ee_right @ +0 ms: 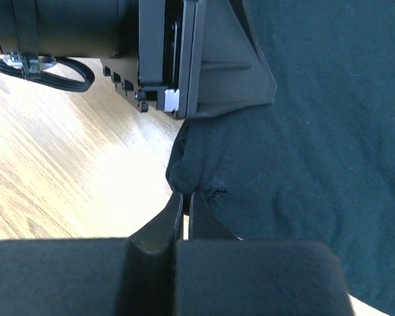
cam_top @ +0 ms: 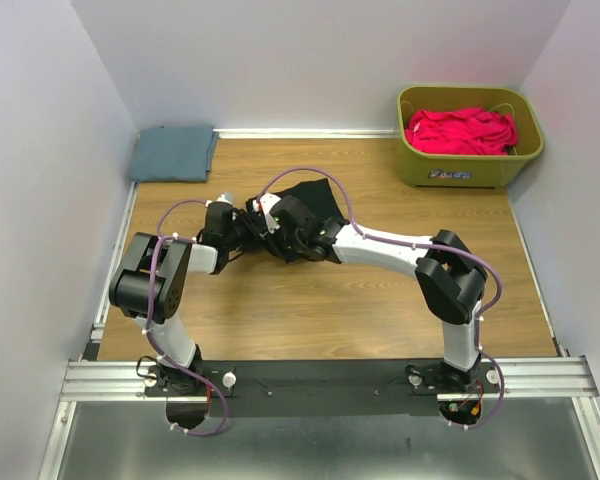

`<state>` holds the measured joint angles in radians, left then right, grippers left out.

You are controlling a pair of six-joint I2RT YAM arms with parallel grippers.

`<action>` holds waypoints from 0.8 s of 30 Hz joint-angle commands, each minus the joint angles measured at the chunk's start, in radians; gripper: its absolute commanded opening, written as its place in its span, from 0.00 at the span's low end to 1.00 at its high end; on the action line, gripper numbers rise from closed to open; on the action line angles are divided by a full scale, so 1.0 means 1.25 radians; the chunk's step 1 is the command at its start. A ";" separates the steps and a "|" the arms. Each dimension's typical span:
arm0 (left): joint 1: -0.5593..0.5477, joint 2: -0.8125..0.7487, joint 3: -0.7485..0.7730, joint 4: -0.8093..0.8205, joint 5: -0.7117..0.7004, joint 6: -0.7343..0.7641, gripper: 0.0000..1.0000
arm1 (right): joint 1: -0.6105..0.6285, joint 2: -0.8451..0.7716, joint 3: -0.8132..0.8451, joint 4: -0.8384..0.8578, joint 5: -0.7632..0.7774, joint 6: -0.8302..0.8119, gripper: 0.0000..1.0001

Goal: Fold and stack the t-shirts
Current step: Neatly place the folded tshirt to the corner

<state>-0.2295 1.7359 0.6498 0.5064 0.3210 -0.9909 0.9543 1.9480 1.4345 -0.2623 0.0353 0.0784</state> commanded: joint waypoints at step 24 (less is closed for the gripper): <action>0.008 0.165 0.556 -0.453 -0.316 0.608 0.00 | -0.102 -0.246 -0.230 -0.093 0.042 0.113 1.00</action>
<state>-0.2291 1.8835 1.2110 0.0563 0.0868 -0.4297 0.8513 1.7020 1.2140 -0.2760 0.0475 0.1505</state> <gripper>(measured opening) 0.047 0.997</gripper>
